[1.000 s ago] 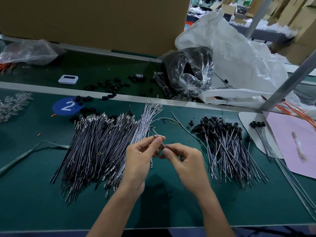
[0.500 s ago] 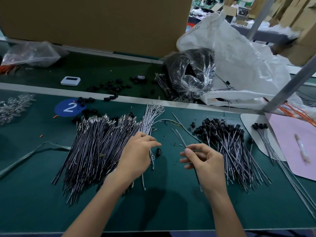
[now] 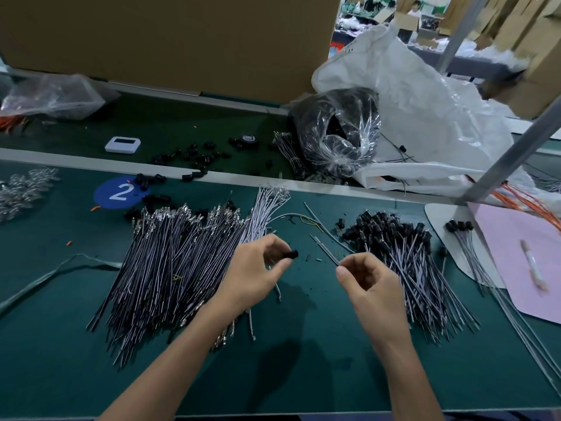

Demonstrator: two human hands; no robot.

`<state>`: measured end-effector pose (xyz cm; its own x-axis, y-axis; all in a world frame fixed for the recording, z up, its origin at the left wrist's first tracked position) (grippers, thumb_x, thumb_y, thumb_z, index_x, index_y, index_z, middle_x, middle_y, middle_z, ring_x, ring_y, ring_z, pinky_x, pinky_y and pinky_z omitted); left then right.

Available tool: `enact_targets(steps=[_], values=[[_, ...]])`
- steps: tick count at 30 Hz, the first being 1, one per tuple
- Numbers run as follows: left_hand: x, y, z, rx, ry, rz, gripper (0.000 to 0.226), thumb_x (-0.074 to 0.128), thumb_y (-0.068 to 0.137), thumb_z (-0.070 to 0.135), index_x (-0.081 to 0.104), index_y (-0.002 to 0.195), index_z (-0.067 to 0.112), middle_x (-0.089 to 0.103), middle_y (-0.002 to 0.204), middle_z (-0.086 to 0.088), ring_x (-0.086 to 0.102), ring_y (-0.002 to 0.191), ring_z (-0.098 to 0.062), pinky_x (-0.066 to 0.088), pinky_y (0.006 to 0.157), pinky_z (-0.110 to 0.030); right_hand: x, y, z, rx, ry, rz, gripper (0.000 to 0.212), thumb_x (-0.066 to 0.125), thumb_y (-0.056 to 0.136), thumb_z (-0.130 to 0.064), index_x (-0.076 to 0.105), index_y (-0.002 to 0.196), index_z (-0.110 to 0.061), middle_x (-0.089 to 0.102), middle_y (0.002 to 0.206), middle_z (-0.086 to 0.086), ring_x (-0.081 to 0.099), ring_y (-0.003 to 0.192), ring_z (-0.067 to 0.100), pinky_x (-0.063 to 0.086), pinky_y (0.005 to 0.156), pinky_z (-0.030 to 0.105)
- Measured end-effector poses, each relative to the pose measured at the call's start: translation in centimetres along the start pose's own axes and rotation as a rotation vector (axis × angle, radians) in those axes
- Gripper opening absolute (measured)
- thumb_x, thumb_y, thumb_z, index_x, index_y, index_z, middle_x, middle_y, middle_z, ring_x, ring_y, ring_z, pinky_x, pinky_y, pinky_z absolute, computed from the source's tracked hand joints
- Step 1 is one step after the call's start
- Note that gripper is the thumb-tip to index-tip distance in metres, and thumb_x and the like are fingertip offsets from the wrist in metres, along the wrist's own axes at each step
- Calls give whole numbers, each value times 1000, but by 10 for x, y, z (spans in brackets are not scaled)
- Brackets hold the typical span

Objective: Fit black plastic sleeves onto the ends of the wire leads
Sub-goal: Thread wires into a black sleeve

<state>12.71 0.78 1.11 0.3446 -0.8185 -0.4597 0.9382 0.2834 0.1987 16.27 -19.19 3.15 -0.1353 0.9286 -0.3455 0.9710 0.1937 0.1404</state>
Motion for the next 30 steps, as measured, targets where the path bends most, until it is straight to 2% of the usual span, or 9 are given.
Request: enact_targets(steps=[4,7,11,14,20,24,30], values=[[-7,-8,-8,-106,-278,88,18,72,85,5,73,92,22,75,86,8,69,82,-7,54,79,-21,8,3,-4,-5,-18,-48,17,69,87,-6,67,79,-21,66,70,-8,58,64,2,49,63,15],[-7,-14,-13,-141,-386,97,20,71,87,4,73,94,22,75,91,9,70,89,-9,54,85,-23,17,4,-4,-6,-55,-63,21,70,86,-4,67,77,-22,66,70,-7,57,64,8,50,65,21],[-6,-18,-17,-165,-486,107,20,70,87,6,74,94,25,76,92,7,70,91,-9,54,81,-20,25,6,-3,-3,-82,-90,24,71,85,-4,67,72,-24,69,70,-4,62,67,20,53,68,30],[-7,-20,-21,-178,-512,124,21,67,89,6,75,97,24,76,94,6,70,91,-11,55,82,-23,30,6,-2,1,-90,-106,25,71,84,-3,67,71,-24,69,70,-3,60,65,14,54,69,33],[-10,-22,-28,-191,-547,135,26,60,95,10,76,99,31,75,92,2,66,80,-9,53,76,-20,31,5,-4,-3,-98,-123,22,71,84,-3,68,73,-21,69,70,-1,58,64,12,53,68,33],[-10,-23,-26,-172,-538,116,29,58,96,10,75,100,33,74,92,7,63,74,-7,52,75,-18,33,3,-5,-1,-124,-148,22,72,84,-4,69,72,-22,69,69,-1,58,63,10,53,68,34],[-6,-22,-17,-122,-495,53,30,60,95,6,75,102,30,74,93,8,62,71,-1,50,72,-14,32,4,-5,5,-124,-142,21,72,84,-5,68,72,-22,69,68,-3,58,62,7,51,65,26]])
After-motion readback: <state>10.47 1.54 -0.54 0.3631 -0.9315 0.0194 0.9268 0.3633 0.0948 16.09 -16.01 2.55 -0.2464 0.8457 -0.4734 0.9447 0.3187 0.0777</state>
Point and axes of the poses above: each hand's wrist, its own y-axis towards the middle knuckle, its own x-axis out of the palm, z = x × y, the point moved 8 cm from there along y, towards the middle knuckle
